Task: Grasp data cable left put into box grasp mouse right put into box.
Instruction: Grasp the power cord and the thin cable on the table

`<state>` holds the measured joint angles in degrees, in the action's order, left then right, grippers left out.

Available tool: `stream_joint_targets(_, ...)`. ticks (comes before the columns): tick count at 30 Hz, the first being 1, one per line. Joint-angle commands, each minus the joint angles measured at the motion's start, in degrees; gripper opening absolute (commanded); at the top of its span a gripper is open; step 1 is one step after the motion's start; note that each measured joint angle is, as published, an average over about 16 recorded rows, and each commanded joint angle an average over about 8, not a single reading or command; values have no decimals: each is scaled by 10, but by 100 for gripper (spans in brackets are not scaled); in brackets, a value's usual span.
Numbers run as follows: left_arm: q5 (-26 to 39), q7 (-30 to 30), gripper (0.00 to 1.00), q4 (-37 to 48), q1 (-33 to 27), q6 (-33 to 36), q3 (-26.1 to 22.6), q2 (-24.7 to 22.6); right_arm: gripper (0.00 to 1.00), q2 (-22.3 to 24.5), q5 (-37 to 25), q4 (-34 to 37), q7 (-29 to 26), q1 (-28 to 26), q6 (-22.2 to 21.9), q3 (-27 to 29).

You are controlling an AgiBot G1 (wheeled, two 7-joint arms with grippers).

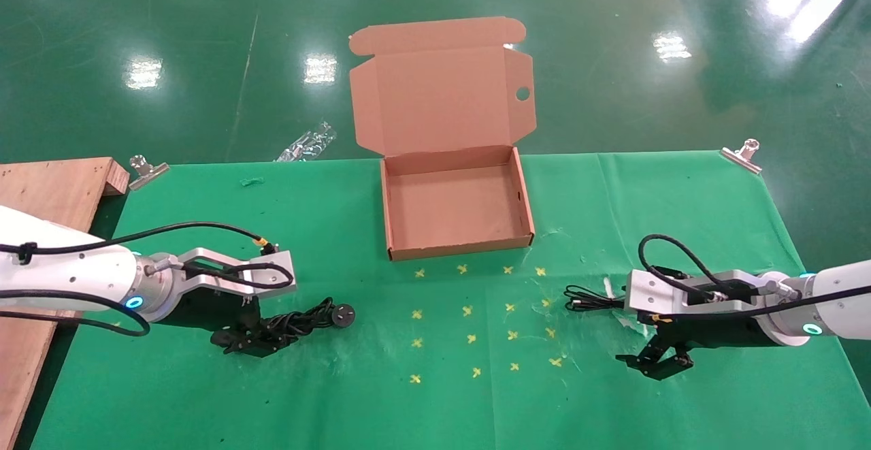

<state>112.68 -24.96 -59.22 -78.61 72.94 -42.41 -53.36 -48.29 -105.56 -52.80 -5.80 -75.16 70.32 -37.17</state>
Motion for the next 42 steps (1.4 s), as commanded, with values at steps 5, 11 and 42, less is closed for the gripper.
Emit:
stream_joint_targets(5, 0, -1, 0, -1, 2, 2, -1, 0, 11, -10, -15, 23, 10, -1, -18, -5)
stream_joint_targets(11, -6, -2, 0, -6, 3, 6, 1, 3, 0, -27, -15, 60, 24, -13, -39, -1)
stream_joint_targets(42, -13, -1, 0, -17, 10, 14, 1, 11, 0, -60, 9, 166, 69, -56, -39, 10)
